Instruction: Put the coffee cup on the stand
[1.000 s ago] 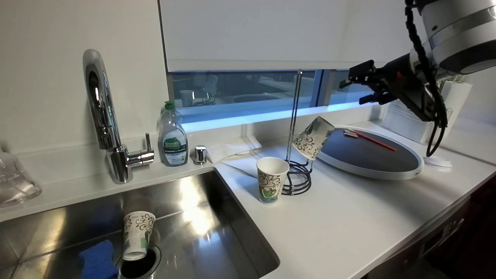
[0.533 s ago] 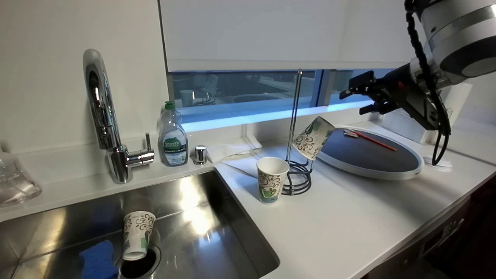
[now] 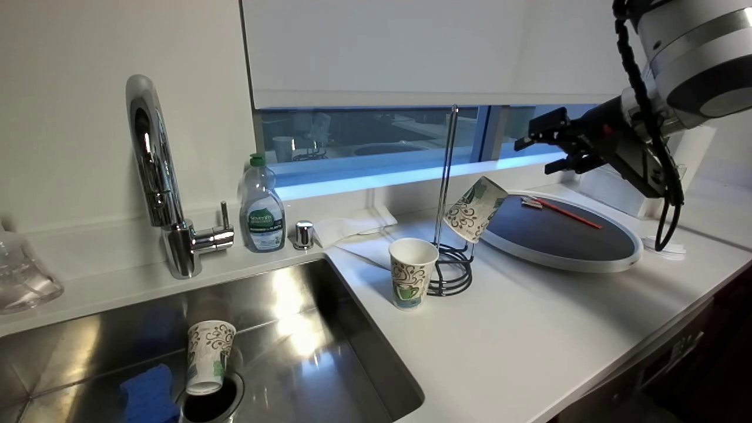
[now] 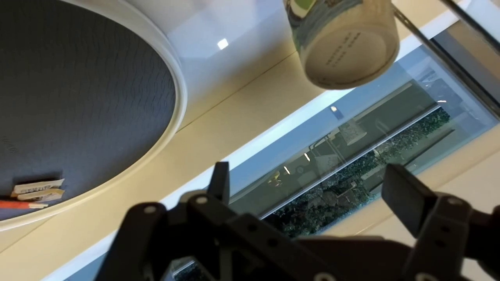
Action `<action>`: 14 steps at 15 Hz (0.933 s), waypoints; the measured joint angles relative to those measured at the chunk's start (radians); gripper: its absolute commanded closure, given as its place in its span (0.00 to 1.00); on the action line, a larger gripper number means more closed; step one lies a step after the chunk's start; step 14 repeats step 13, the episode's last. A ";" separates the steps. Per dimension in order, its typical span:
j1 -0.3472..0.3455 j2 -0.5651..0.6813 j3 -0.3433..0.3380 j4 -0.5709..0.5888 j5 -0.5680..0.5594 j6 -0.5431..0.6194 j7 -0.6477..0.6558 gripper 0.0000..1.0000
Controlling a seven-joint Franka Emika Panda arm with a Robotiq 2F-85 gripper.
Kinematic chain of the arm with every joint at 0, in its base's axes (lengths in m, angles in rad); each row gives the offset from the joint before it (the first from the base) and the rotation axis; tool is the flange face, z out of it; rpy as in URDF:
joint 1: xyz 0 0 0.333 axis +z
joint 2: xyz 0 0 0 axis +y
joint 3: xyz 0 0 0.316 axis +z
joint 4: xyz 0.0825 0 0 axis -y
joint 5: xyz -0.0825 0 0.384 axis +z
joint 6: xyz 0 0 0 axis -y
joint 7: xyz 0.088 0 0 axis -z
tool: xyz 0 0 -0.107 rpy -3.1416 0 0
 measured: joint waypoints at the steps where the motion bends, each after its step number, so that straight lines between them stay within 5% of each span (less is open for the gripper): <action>1: 0.002 -0.001 0.000 -0.003 0.003 -0.001 -0.007 0.00; 14: 0.058 -0.055 -0.042 -0.088 0.075 -0.014 -0.152 0.00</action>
